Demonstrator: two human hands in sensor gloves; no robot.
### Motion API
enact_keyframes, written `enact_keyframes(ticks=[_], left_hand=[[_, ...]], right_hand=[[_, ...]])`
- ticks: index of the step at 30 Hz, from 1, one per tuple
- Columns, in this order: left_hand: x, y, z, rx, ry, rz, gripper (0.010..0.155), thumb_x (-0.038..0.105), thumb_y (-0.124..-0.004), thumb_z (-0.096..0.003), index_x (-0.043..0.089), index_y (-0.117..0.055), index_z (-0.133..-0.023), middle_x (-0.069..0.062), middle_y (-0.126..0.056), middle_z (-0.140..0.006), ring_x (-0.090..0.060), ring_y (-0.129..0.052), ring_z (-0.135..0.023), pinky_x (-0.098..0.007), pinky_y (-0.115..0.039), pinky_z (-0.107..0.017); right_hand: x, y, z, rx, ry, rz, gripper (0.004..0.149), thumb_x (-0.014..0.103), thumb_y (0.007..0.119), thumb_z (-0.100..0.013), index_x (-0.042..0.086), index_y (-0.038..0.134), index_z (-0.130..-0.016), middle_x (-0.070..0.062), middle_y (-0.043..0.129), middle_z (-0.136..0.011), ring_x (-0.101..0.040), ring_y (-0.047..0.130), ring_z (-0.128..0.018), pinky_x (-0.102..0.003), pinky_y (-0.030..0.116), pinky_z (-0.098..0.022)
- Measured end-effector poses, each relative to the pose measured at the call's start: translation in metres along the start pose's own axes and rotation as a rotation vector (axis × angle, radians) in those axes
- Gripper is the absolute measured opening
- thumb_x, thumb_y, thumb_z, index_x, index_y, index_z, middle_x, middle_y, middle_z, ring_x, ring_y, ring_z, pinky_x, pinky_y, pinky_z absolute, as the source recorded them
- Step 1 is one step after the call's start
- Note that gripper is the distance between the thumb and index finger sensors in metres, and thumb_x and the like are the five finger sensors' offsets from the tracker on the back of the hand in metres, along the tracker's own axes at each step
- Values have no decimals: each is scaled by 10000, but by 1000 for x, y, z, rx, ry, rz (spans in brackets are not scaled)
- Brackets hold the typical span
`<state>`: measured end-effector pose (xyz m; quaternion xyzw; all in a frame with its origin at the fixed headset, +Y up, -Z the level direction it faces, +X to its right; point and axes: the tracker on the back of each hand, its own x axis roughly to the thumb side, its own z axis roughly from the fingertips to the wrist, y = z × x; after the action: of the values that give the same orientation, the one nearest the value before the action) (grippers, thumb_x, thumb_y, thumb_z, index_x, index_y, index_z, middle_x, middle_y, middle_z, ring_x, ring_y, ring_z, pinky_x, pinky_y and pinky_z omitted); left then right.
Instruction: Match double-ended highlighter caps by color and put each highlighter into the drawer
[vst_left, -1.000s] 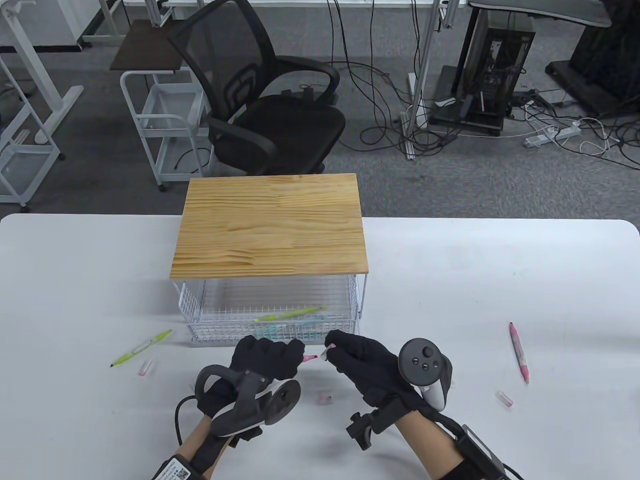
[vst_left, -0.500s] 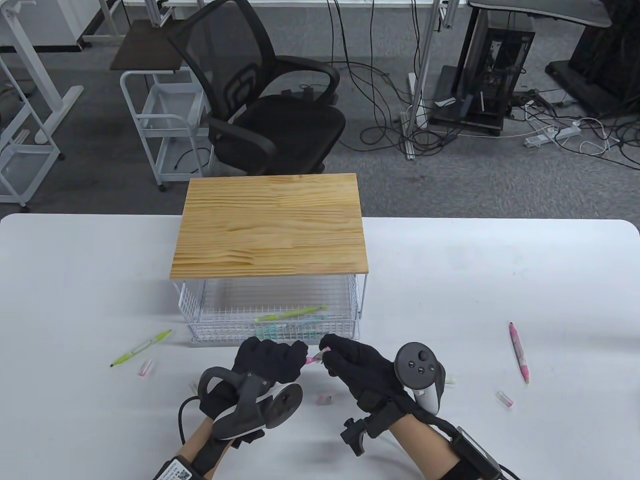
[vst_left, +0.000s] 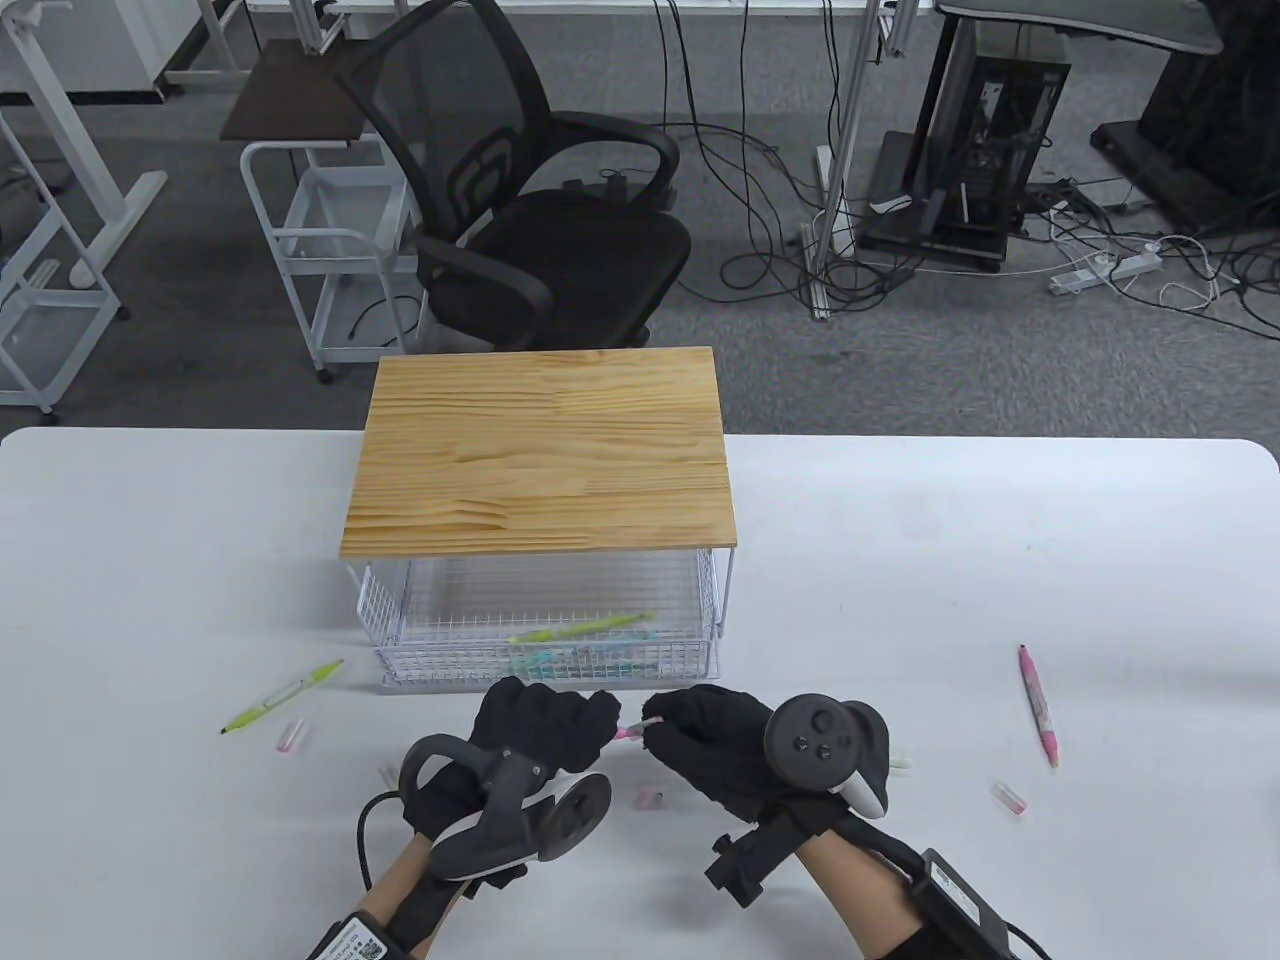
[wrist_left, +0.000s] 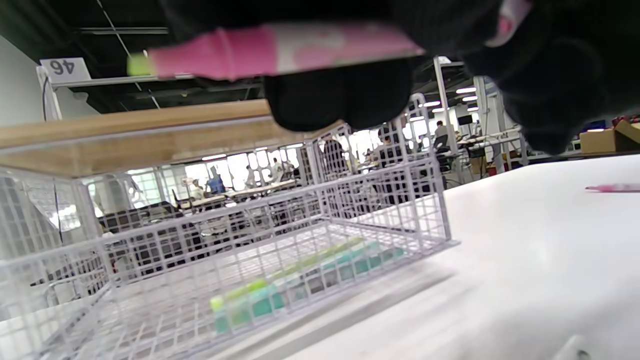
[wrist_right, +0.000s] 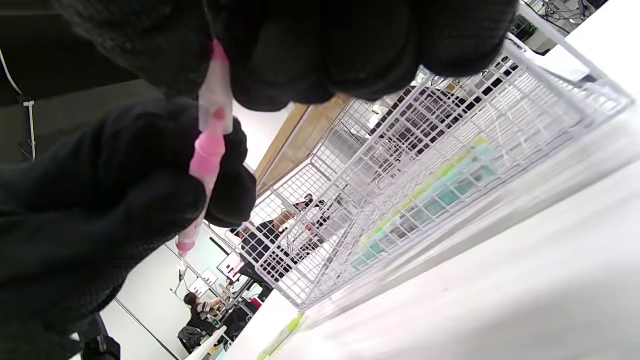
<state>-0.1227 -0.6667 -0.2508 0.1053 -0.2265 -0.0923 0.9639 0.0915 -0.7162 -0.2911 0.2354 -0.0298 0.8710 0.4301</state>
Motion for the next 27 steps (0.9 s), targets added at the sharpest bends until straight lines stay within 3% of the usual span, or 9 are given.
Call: enact_keyframes(ticks=[8,16,21,27], left_hand=[[1,0,0,19,3,9,498,408,-606,-546,393,-553,-1041,121,-846,-948,-144,-879,-861,-497,-691,-781],[-2,1,1,64,28,35,501,409,-598,-551,375,-546,-1048,115,-846,-941,-144,-884,-844,-493,-699,-770],[0,2,2,70,38,53,503,407,-592,-554,365,-542,-1052,111,-848,-934,-143,-890,-828,-491,-703,-765],[1,3,4,119,14,13,508,387,-617,-528,352,-585,-1033,113,-876,-905,-138,-900,-806,-486,-708,-763]], right_hand=[[-7,2,1,-9,57,-115,442,570,717,-582,248,803,-872,29,876,-695,-211,895,-586,-493,739,-597],[-14,10,4,-45,155,-362,440,567,713,-588,261,776,-898,29,862,-734,-215,889,-615,-493,732,-610],[-11,19,6,-43,155,-360,445,564,698,-593,266,750,-920,29,853,-755,-211,888,-627,-487,734,-613],[-10,14,2,46,123,-312,454,543,688,-605,228,767,-923,-9,861,-753,-250,881,-625,-518,712,-612]])
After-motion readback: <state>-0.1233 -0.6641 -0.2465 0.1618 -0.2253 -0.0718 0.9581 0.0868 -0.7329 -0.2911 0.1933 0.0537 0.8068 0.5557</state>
